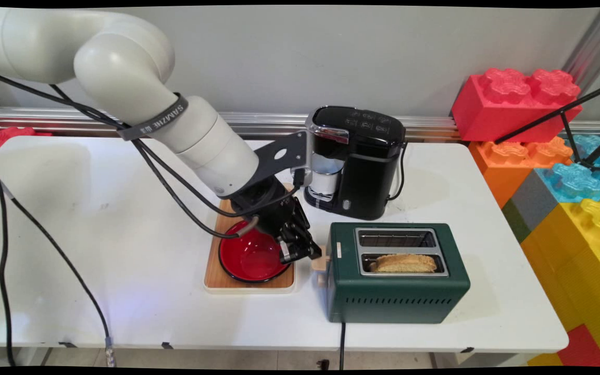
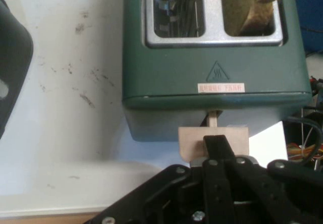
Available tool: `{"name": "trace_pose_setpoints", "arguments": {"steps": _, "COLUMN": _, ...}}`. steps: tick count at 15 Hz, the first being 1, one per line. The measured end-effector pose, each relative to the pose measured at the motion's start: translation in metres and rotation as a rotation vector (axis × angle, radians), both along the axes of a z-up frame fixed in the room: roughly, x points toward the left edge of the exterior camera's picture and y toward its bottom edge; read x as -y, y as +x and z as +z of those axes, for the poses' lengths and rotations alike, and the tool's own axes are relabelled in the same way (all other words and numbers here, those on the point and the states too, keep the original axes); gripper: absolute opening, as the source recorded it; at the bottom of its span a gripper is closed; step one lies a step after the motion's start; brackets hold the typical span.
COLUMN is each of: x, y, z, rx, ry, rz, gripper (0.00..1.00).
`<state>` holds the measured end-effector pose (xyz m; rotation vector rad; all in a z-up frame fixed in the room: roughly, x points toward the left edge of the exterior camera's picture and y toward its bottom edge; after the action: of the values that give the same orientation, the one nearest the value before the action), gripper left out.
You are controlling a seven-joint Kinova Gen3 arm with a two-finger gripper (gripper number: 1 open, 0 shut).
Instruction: Press the toaster switch
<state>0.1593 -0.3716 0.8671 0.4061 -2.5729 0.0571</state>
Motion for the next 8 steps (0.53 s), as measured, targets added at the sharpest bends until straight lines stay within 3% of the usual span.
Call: {"name": "trace_pose_setpoints", "arguments": {"steps": 8, "x": -0.001, "y": -0.002, "z": -0.013, "rx": 0.004, "ry": -0.007, "rz": -0.012, "gripper": 0.0}}
